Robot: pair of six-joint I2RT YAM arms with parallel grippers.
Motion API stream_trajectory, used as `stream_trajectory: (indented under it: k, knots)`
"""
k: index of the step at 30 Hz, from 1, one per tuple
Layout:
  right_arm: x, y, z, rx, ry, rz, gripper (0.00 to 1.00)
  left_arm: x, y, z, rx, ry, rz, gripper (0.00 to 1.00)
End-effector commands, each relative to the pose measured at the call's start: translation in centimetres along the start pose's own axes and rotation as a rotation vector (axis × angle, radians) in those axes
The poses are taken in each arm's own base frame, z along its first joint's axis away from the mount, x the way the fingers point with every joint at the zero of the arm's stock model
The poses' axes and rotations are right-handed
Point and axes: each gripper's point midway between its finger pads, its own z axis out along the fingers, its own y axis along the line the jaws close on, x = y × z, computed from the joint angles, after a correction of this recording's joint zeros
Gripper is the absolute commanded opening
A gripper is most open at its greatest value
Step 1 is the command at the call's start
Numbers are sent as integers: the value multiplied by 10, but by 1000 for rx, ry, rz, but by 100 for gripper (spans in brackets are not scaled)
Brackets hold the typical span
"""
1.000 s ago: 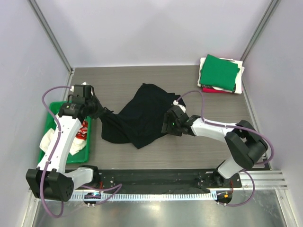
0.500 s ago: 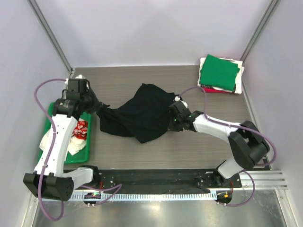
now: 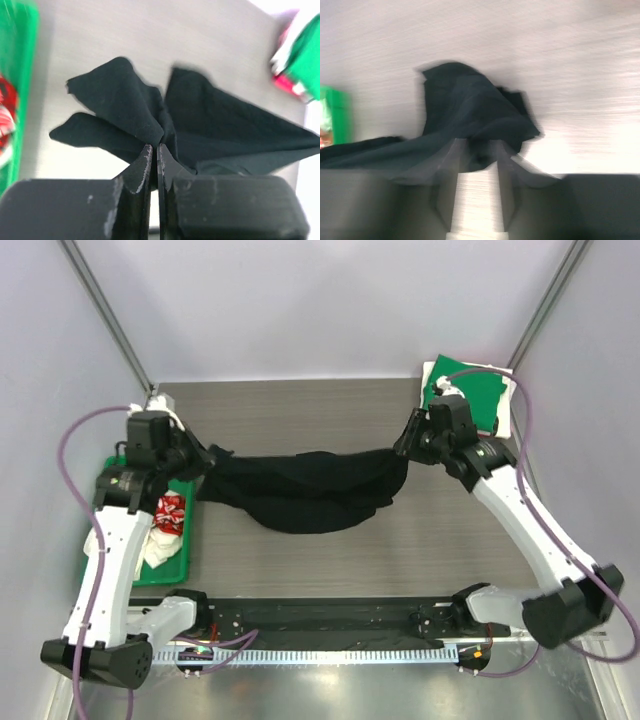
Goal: Fold and stack the t-shirts
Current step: Flatten the tshirt out
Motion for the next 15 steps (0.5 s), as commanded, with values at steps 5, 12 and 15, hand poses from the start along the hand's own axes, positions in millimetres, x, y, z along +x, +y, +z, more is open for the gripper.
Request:
stream_trajectory:
  k: [5, 12, 15]
  knots:
    - [42, -58, 54, 211, 256, -101, 75, 112, 28, 62, -27, 261, -69, 10]
    - [112, -24, 37, 21, 310, -55, 72, 168, 68, 102, -167, 423, -55, 9]
    - [157, -35, 38, 32, 397, -43, 72, 164, 65, 110, -162, 410, -57, 9]
